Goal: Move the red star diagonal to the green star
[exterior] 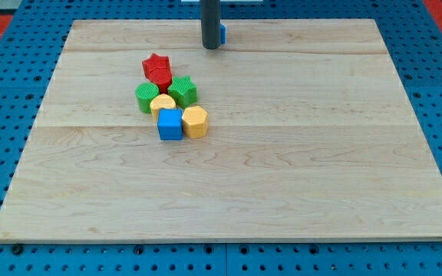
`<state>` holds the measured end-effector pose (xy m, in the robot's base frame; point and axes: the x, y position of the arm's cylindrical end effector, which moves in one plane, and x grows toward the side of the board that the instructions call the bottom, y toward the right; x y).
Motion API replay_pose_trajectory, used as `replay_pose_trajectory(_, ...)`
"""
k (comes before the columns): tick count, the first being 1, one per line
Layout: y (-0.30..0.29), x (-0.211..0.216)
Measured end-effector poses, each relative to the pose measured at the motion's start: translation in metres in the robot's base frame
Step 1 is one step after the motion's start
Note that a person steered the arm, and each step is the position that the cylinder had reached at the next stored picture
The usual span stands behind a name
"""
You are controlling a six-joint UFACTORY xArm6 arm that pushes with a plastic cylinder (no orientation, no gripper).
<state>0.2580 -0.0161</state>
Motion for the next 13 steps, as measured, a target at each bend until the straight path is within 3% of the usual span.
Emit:
replay_pose_trajectory(3, -0.003, 0.01)
replay_pose_trajectory(6, -0.146, 0.033)
replay_pose_trajectory(8, -0.056, 0.078)
replay_pose_trajectory(9, -0.074, 0.101)
replay_pose_trajectory(11, 0.022, 0.145)
replay_pose_trajectory(13, -0.02, 0.17)
